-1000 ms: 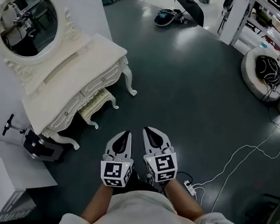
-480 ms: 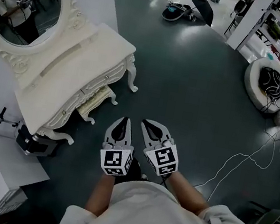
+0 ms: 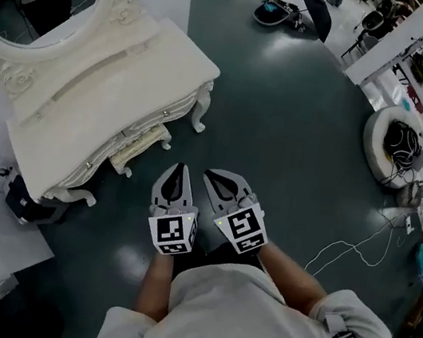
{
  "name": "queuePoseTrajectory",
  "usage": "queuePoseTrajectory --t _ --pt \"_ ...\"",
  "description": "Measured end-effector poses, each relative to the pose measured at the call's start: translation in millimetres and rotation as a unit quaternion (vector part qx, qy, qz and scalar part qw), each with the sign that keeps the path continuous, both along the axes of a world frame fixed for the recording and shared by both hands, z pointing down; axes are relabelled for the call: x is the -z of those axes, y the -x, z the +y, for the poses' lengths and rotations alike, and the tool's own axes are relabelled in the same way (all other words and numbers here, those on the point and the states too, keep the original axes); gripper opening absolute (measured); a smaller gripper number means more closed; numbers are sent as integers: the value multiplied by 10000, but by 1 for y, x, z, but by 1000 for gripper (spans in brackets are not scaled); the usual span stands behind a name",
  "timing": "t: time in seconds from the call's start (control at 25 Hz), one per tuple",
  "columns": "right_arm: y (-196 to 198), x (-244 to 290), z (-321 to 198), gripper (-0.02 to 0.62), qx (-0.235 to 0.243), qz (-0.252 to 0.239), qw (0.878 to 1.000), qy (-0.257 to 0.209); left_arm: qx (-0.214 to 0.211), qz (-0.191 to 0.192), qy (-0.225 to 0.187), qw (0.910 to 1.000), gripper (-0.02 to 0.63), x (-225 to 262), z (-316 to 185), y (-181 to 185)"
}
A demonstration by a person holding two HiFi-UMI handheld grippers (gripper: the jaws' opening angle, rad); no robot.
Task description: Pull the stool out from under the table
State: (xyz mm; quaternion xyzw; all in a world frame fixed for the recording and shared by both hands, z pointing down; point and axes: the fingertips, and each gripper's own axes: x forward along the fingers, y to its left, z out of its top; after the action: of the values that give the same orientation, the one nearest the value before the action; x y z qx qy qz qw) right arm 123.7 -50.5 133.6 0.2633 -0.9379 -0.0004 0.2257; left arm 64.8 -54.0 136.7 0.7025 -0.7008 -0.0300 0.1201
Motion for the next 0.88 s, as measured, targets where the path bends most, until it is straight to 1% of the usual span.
queuePoseTrajectory --t 0.16,0.32,0.4,0.48,0.6,0.68,0.8,0.88 --pt "10 -16 -12 15 543 127 9983 192 581 61 230 9980 12 -19 0 12" --pt "38 -49 -29 15 1037 88 9936 439 980 -142 393 9943 12 -43 -7 31" --pt "49 -64 -24 15 1455 79 9880 515 1348 -98 550 9893 12 -60 5 39" --pt "55 -82 -13 15 1938 94 9794 564 1749 -35 784 9815 12 -81 25 41" --pt "53 -108 -5 15 2423 208 9684 560 2133 6 1104 9707 12 -111 45 36" --pt "42 -120 -4 15 2535 275 9654 545 2256 45 1194 9669 12 -125 52 28" --pt "21 -137 -5 15 2534 343 9646 645 2319 160 1228 9648 12 -142 55 14" --pt "23 -154 -16 15 2475 343 9658 693 2355 164 1285 9632 12 -160 49 15"
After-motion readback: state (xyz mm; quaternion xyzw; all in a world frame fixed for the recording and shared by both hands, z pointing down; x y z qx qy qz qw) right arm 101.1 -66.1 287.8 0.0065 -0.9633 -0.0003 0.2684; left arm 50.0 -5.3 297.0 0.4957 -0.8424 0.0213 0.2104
